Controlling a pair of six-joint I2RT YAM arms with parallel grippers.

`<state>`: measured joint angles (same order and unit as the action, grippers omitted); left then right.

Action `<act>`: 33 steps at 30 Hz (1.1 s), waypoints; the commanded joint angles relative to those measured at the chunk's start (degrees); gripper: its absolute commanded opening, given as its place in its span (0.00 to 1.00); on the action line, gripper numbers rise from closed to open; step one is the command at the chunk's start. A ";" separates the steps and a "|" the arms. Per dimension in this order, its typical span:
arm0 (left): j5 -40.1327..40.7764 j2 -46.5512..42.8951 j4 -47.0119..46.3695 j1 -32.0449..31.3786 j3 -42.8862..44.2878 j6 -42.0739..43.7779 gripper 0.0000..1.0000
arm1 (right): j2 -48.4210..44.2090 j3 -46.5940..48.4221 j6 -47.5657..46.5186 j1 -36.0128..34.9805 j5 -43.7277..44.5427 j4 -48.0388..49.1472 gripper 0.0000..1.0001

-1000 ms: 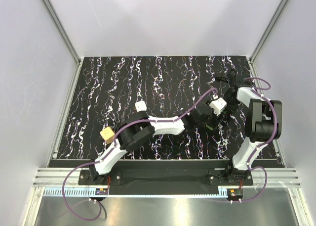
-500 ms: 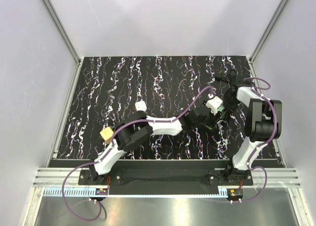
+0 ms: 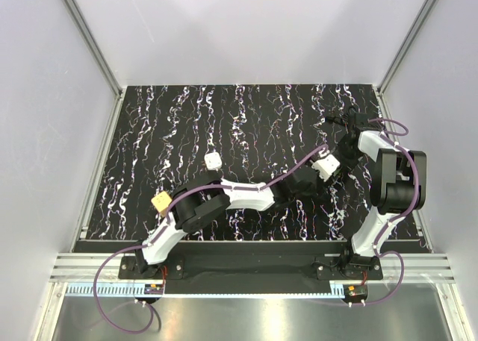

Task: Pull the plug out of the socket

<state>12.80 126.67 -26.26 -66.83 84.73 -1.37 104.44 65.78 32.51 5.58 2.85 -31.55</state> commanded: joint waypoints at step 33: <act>9.70 -9.60 -14.52 -3.57 5.27 10.87 0.00 | 3.40 -1.97 -3.16 0.83 7.52 1.93 0.00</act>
<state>17.23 125.93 -20.16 -68.86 87.48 2.24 104.42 65.78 32.91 5.41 1.89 -32.47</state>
